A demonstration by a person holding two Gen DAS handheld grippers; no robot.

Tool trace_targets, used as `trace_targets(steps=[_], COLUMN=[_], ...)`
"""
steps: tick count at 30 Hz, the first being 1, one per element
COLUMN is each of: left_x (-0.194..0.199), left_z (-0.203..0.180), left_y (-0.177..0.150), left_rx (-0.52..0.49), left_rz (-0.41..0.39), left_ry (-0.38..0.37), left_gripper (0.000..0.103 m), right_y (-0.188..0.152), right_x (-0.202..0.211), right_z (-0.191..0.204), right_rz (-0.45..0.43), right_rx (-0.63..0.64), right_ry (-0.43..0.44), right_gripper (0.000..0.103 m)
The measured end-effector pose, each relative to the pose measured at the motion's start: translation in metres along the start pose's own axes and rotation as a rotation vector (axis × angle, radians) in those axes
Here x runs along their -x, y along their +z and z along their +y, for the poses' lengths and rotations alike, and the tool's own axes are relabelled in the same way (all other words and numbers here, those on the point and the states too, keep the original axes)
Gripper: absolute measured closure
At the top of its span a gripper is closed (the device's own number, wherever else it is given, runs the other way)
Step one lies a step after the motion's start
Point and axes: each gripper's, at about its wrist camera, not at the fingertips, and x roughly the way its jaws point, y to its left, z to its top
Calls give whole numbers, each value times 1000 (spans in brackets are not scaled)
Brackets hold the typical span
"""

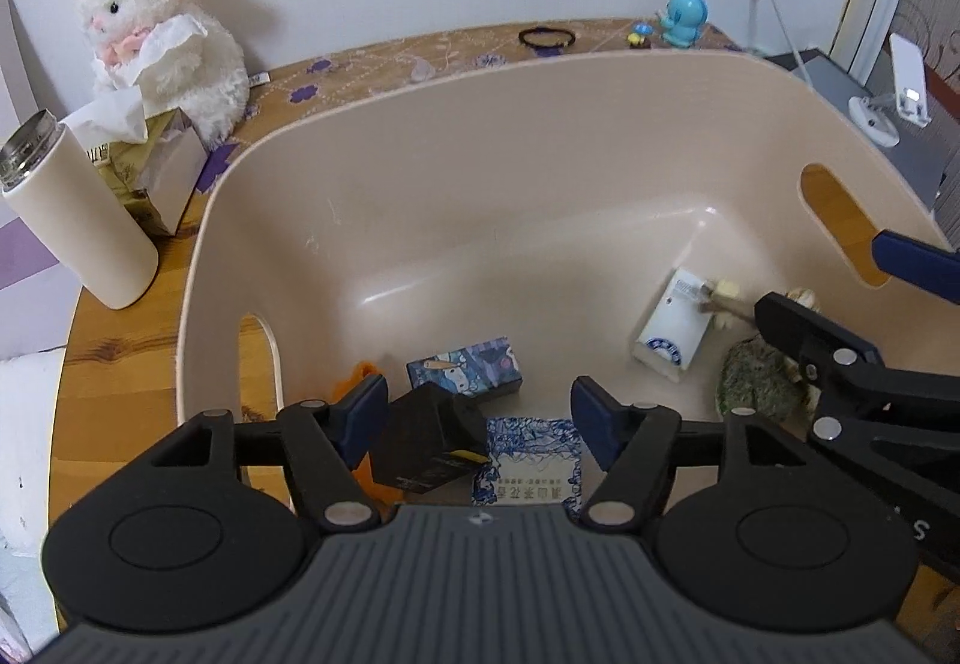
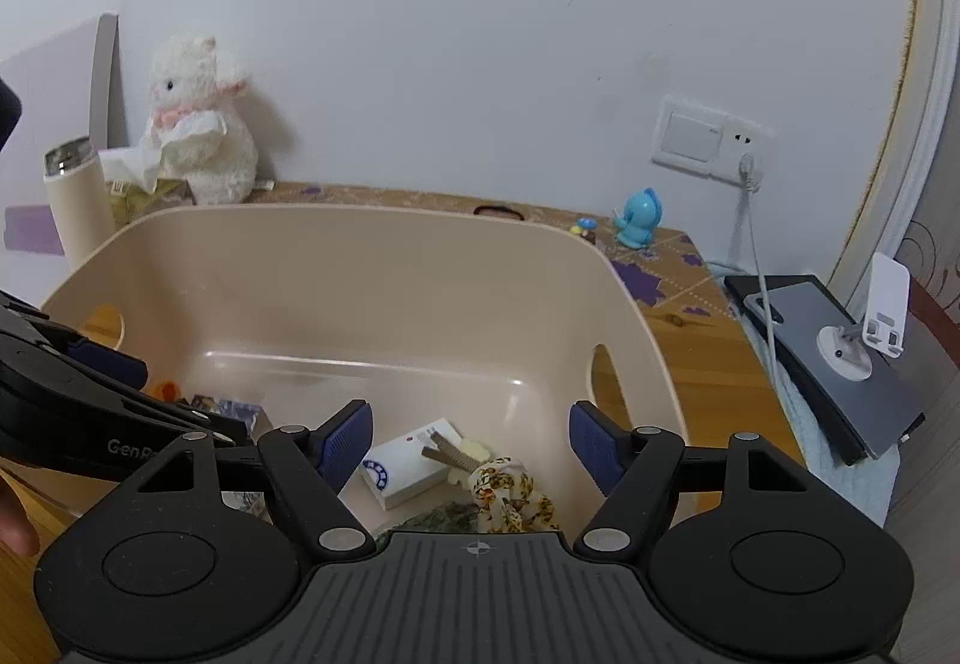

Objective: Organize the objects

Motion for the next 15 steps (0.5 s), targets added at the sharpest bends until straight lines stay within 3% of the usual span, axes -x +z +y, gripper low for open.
trace_targets(steps=[15], left_x=[56], left_z=[1], left_y=[-14], left_rx=[-9], left_rz=[-177], left_ry=[42], left_gripper=[31], right_y=[-4], right_x=[46], right_z=[-16], right_rz=[-103], right_rx=[-47], right_ry=[-8], right_gripper=[28])
